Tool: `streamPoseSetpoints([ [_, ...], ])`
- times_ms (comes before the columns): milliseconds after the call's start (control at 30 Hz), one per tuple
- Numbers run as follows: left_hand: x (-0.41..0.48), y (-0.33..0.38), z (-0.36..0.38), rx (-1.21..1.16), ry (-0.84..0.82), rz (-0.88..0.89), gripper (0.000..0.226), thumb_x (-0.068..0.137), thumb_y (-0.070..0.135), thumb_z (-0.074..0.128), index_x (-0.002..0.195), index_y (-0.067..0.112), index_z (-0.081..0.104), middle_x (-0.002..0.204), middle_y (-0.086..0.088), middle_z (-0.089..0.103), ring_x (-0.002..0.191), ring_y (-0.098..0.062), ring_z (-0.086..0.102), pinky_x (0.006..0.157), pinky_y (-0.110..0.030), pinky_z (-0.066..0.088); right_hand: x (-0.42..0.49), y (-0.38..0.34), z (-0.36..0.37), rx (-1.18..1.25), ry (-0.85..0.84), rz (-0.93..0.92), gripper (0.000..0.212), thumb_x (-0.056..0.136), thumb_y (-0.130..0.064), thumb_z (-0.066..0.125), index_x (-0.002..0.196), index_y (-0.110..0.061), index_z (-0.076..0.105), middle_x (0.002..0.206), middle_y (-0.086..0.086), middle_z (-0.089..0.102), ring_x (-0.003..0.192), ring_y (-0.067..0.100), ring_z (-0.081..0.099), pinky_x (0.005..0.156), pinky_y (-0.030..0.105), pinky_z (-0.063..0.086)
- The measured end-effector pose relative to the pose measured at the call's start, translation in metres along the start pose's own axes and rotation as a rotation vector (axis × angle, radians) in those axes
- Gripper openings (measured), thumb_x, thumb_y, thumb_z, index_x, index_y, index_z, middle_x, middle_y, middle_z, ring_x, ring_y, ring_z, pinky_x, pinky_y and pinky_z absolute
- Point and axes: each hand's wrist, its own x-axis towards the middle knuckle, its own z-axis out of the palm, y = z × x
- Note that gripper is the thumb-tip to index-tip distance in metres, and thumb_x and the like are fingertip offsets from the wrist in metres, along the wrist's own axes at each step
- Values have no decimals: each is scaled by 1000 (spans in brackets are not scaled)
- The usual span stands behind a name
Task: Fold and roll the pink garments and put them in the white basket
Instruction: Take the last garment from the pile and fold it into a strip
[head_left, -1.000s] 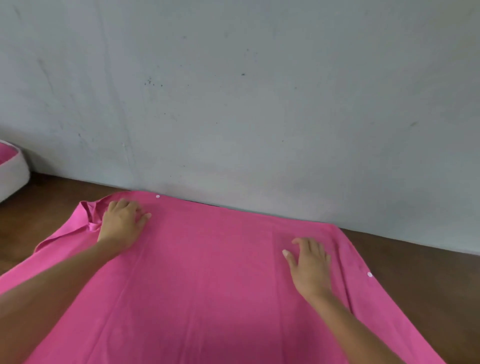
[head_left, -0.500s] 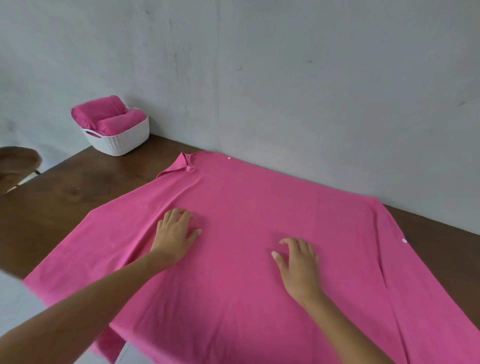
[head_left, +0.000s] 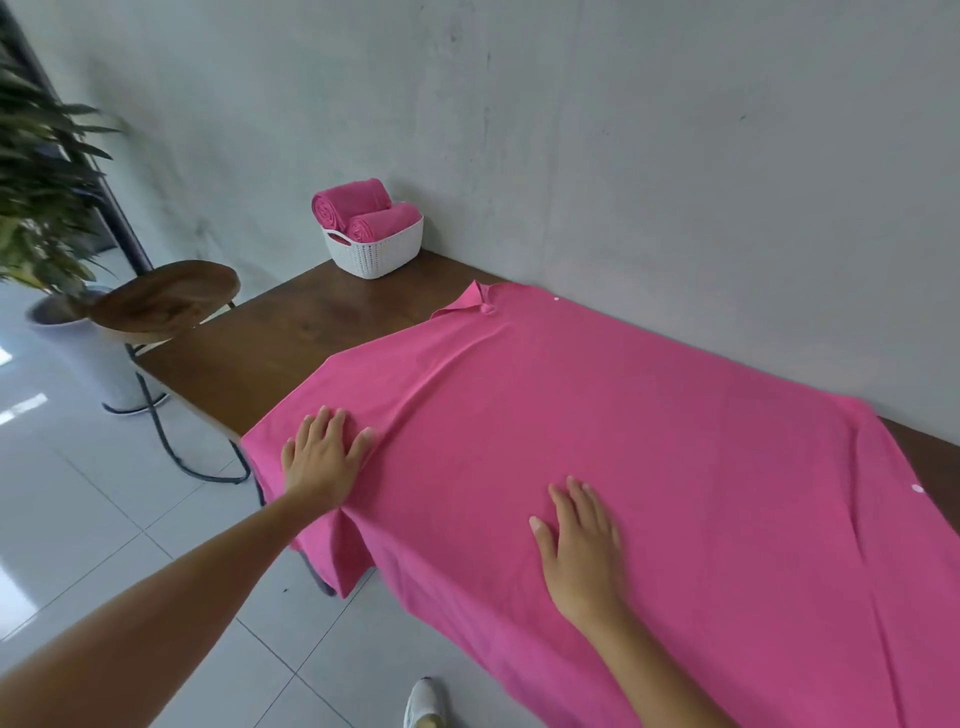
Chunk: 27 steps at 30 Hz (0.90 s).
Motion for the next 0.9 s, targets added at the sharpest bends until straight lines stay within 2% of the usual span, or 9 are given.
streamPoseSetpoints([
  [133, 12, -22, -7, 86, -75, 44, 82, 95, 73, 11, 163, 27, 12, 171, 5, 0, 157, -16, -2, 126, -44, -2, -1, -1, -1, -55, -7, 13, 73, 97, -60, 14, 147, -20, 50, 158, 3, 40, 149, 25, 31, 121, 42, 24],
  [300, 36, -35, -19, 92, -80, 46, 89, 89, 78, 7, 162, 30, 13, 171, 5, 1, 157, -16, -1, 127, -45, 1, -2, -3, -3, -68, -17, 21, 76, 95, -61, 10, 151, -23, 44, 162, 0, 33, 151, 21, 24, 123, 39, 18],
  [367, 42, -39, -18, 121, -56, 80, 86, 91, 79, 10, 161, 30, 18, 171, 3, 7, 157, -19, 3, 126, -46, 4, -1, -3, -2, -74, -31, 23, 76, 95, -61, 8, 152, -24, 42, 163, -1, 30, 152, 20, 22, 123, 38, 16],
  [433, 46, -38, -17, 132, 0, 106, 81, 93, 78, 19, 156, 29, 30, 167, -2, 21, 154, -25, 16, 124, -50, 13, 0, -3, -1, -66, -23, 33, 71, 97, -60, 15, 150, -23, 45, 161, -1, 34, 150, 21, 26, 122, 40, 21],
  [500, 52, -34, -18, 122, 65, 107, 69, 95, 74, 32, 143, 27, 47, 155, -7, 39, 142, -34, 32, 116, -54, 24, 4, -3, 0, -50, -2, 58, 64, 97, -57, 28, 145, -22, 51, 155, 0, 43, 145, 23, 35, 119, 43, 27],
  [567, 64, -30, -19, 88, 128, 93, 55, 97, 65, 44, 130, 23, 56, 140, -12, 47, 130, -37, 38, 109, -55, 28, 12, -5, 1, -42, 40, 80, 55, 97, -53, 38, 138, -21, 57, 145, -2, 52, 136, 22, 42, 114, 43, 32],
  [700, 102, -20, -16, 74, 247, 225, 39, 98, 51, 55, 116, 17, 62, 124, -11, 50, 117, -35, 42, 103, -53, 31, 45, -12, 7, -25, 102, 119, 41, 98, -41, 58, 134, -21, 59, 136, -3, 57, 127, 22, 44, 106, 44, 36],
  [900, 179, 22, -16, 89, 127, 464, 42, 99, 55, 47, 122, 22, 59, 133, -5, 47, 120, -33, 41, 102, -52, 35, 103, -33, 16, -26, 102, 192, 44, 98, -40, 58, 138, -22, 55, 141, -6, 52, 132, 16, 37, 108, 42, 34],
])
